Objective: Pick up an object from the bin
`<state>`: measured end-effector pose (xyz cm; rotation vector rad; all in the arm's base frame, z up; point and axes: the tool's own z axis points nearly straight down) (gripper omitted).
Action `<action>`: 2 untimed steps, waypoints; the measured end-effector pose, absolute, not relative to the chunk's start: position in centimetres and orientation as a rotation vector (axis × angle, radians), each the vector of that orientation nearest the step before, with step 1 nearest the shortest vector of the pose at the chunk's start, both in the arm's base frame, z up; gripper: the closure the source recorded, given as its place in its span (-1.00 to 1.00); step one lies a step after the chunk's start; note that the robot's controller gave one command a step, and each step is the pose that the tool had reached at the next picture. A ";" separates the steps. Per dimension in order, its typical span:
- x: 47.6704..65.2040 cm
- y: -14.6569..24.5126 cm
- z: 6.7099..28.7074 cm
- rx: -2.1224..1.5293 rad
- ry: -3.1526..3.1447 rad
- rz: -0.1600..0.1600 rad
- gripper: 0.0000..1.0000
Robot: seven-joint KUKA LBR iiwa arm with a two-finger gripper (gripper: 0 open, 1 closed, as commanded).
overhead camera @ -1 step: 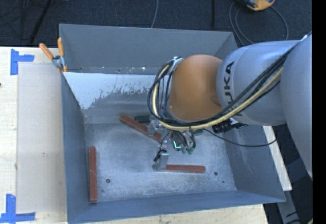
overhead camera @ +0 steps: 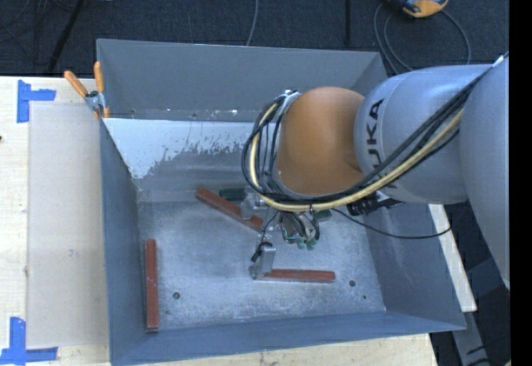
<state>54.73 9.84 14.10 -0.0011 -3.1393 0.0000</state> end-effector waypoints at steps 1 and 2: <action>58.6 9.2 10.6 0.072 -3.150 -0.003 -1.00; 60.0 9.7 8.8 -0.090 -3.135 0.001 -1.00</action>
Offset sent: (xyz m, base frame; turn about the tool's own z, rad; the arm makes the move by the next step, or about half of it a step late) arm 0.0580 0.0053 -0.0395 0.0992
